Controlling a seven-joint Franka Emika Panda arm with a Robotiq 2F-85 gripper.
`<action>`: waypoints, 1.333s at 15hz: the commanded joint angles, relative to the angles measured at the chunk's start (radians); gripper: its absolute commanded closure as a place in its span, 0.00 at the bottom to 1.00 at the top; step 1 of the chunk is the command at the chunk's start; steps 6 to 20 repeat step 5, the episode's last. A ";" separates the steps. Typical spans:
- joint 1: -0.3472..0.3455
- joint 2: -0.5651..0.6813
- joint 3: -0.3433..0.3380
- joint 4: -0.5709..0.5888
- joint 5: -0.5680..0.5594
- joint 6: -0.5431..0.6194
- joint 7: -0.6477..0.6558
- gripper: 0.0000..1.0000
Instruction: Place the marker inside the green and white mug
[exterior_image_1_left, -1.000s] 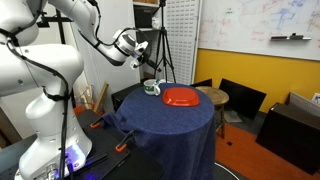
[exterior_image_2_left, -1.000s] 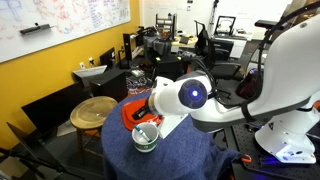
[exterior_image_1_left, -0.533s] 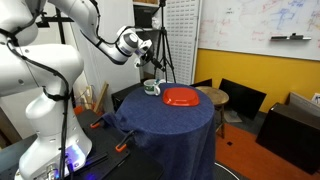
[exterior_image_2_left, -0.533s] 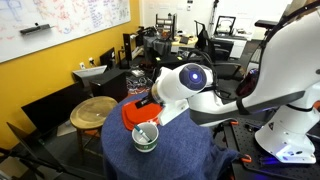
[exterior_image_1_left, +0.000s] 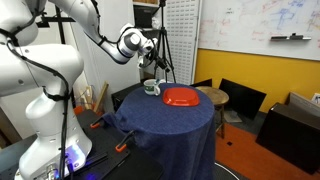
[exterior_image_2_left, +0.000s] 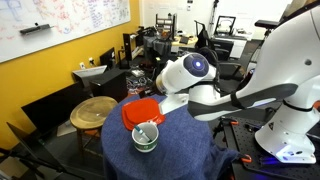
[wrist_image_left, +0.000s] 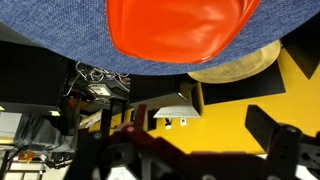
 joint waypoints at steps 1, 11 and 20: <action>-0.002 0.011 0.008 -0.001 0.069 0.002 -0.054 0.00; 0.000 0.018 0.013 0.000 0.077 0.002 -0.055 0.00; 0.000 0.018 0.013 0.000 0.077 0.002 -0.055 0.00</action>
